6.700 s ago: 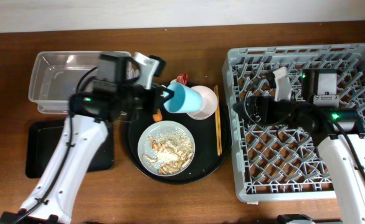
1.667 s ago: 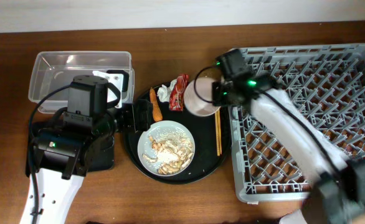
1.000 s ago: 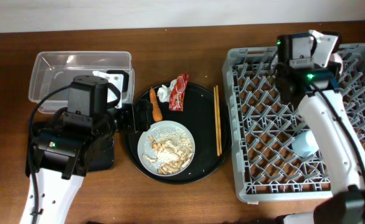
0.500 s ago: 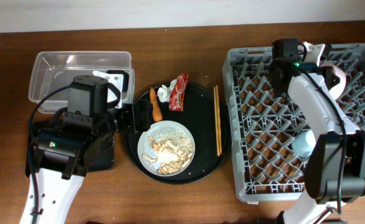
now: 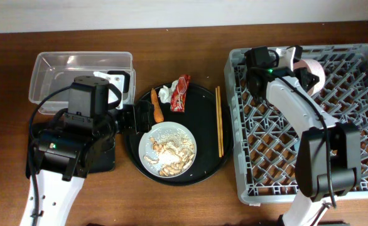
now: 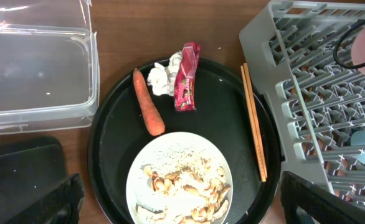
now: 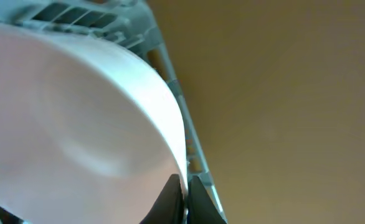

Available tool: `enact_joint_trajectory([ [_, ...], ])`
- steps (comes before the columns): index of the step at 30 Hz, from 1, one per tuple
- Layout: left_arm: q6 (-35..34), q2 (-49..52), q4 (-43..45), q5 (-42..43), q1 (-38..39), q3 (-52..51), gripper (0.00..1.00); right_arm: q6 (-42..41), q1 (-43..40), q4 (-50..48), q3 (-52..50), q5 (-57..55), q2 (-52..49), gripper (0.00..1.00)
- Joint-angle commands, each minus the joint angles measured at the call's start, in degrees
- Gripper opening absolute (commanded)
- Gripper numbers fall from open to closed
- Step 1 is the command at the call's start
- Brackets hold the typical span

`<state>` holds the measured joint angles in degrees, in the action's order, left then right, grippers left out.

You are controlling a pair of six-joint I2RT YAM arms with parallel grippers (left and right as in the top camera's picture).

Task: Sort waste into correct bins and load items into the dishwasher rack
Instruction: 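Carry the pink bowl to the rack's back and stand it upright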

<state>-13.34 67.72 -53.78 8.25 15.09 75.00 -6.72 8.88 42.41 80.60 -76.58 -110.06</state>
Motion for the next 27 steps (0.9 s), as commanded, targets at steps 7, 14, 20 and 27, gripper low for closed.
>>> enact_joint_trajectory([
  [7, -0.76, -0.20, 0.09, -0.61, 0.24, 0.74, 0.99, 0.98, -1.62, -1.55, -0.79, -7.15, 0.31, 0.04],
  [14, -0.76, -0.20, 0.09, -0.61, 0.24, 0.74, 0.99, 0.98, -5.60, -0.76, -0.79, -3.93, 0.31, 0.04],
  [20, -0.76, -0.20, 0.07, -0.61, 0.24, 0.74, 0.99, 0.44, -1.90, 1.95, -1.03, 5.70, -0.15, 0.04],
  [27, -0.76, -0.20, -0.15, -0.61, 0.24, 0.74, 0.99, 0.31, 2.03, 6.58, -1.05, 10.27, -0.24, 0.19],
])
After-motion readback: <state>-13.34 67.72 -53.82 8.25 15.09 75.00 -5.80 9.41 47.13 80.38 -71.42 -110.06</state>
